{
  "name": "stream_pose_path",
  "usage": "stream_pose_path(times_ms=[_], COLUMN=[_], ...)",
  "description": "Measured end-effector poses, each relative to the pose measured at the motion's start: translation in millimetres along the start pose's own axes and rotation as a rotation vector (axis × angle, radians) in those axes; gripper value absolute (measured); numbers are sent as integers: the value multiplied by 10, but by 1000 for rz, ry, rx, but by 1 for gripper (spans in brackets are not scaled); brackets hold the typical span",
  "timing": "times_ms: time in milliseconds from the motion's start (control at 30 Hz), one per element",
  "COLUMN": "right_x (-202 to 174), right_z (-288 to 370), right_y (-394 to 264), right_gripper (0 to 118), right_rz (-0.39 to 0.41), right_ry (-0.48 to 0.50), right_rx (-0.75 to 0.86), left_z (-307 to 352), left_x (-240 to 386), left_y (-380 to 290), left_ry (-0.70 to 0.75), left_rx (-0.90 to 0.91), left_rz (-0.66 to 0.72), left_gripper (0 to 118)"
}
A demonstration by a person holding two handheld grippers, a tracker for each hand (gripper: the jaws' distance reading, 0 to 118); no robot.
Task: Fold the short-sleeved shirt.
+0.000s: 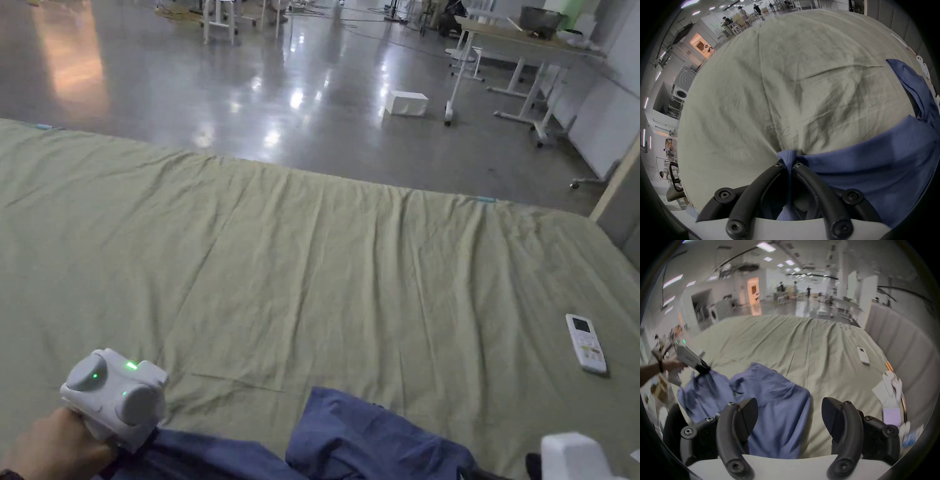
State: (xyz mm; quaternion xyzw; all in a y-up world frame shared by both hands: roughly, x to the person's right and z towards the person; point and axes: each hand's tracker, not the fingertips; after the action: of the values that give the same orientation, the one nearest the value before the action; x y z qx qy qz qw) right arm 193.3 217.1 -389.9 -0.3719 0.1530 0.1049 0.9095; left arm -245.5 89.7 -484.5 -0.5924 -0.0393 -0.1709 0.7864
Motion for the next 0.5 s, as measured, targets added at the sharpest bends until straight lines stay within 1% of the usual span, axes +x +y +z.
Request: stream_pose_path(times_ms=[67,100,133,167,233,300,333,400,433,467,500], right_x=[148,195,221,255,297,312,312,299,292,300,312], right_z=[-475,-712,-961,-1157,-1532,-1772,-1883,-1968,-1928,-1879,-1819], right_y=[202,296,372,419,470,438,422,392,383,374,358], right_gripper=[86,87,87,87,87,87,88,87,82,62,50], right_rz=[103,161,207,236,324,371,380,347,344,343,312], right_ry=[57,68,42,27,38,69,82,92,93,95,146], right_rx=[-101,-165,-221,-280,-390,-448,-481,-487,-475,-467,-455], left_z=[12,12,10,4,-9,-19,-3,-5,-3,-6,-5], left_x=[-59,-93,-125,-148,-172,-144,-102,-99,-100,-101,-102], left_y=[40,57,71,77,95,79,70,64,63,65,61], left_ry=[-35,-44,-57,-66,-77,-71,-60,-56,-55,-56,-56], left_rx=[-20,-24,-31,-34,-39,-36,-33,-32,-32,-31,-29], left_rz=[24,31,36,40,57,56,44,36,37,39,41], left_gripper=[7,7,7,7,7,7,7,7,7,7,7])
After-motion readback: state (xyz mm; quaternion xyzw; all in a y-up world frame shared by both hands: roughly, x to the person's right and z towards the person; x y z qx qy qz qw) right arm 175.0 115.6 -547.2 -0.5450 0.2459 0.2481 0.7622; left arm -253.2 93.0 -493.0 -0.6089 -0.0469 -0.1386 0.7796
